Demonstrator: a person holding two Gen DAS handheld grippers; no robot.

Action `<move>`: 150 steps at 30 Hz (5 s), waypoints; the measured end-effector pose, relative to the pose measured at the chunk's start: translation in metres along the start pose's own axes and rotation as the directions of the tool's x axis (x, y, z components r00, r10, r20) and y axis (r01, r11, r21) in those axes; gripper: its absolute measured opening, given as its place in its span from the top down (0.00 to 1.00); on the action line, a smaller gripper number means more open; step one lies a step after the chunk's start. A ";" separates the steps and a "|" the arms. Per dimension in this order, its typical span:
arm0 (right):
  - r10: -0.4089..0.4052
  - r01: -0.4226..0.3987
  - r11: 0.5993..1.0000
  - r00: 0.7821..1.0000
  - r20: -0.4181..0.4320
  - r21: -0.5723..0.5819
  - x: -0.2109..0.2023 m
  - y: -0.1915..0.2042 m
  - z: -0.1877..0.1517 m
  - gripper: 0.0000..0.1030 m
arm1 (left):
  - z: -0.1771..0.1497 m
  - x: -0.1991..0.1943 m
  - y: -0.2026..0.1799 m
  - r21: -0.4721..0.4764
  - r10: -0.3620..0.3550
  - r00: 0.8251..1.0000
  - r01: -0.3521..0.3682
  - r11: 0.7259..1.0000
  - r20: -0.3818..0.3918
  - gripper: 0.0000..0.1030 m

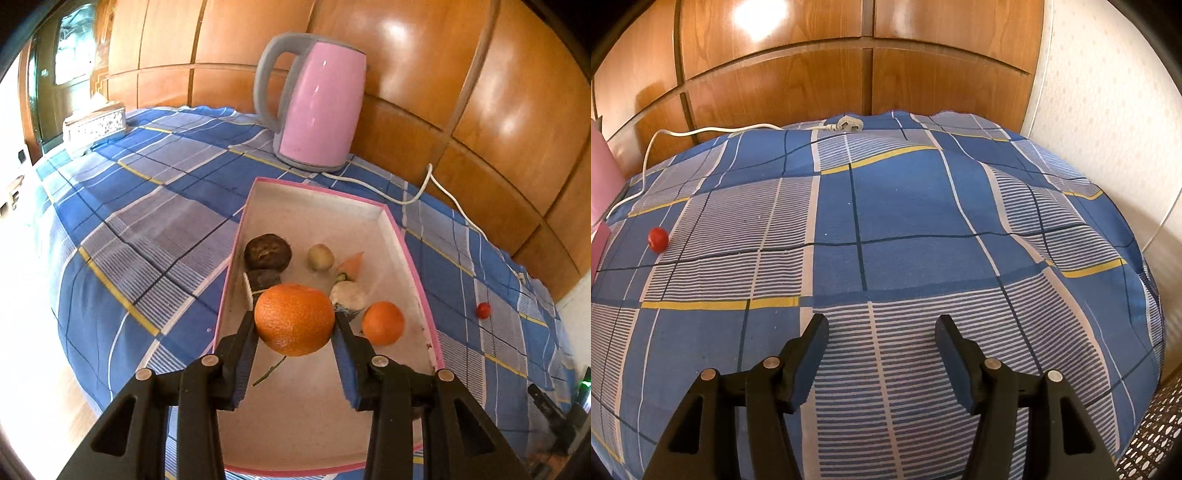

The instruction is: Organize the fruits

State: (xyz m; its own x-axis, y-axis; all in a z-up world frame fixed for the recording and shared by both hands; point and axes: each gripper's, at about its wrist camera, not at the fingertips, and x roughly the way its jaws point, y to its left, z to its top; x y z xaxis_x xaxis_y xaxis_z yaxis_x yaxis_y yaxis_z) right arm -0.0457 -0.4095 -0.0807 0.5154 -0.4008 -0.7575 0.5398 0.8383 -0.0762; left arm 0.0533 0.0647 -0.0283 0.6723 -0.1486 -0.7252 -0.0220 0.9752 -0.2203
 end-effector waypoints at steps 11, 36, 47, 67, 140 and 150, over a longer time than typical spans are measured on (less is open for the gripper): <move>-0.016 0.016 1.000 1.000 -0.001 -0.010 0.000 0.003 -0.001 0.41 | -0.010 0.010 0.005 -0.028 0.036 0.999 -0.036 0.999 -0.024 0.56; -0.030 0.030 0.999 0.999 -0.012 -0.014 0.001 0.007 0.003 0.41 | -0.026 -0.014 -0.004 0.007 0.049 0.999 -0.049 0.999 0.023 0.40; 0.104 -0.106 0.988 0.994 -0.018 -0.111 -0.003 0.055 0.015 0.41 | -0.027 -0.014 -0.004 0.014 0.048 0.999 -0.048 0.999 0.022 0.39; 0.376 -0.389 0.903 0.921 -0.105 -0.182 0.007 0.155 0.062 0.41 | -0.031 -0.012 0.007 -0.009 0.052 0.999 -0.052 0.999 0.007 0.39; 0.584 -0.604 0.630 0.783 -0.215 -0.489 -0.069 0.334 0.022 0.59 | -0.026 -0.030 0.018 -0.029 0.088 0.994 -0.087 0.996 0.059 0.28; 0.537 -0.507 0.736 0.841 -0.068 -0.450 -0.094 0.284 0.005 0.46 | -0.024 -0.053 0.000 0.027 0.092 0.987 -0.096 0.995 0.131 0.12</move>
State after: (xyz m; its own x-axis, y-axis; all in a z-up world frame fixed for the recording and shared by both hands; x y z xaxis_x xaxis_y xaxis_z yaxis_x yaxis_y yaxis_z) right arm 0.0624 -0.1355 -0.0280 0.6778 0.1388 -0.7220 -0.1633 0.9859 0.0362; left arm 0.0003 0.0683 -0.0054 0.7585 -0.0353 -0.6508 -0.0671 0.9890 -0.1319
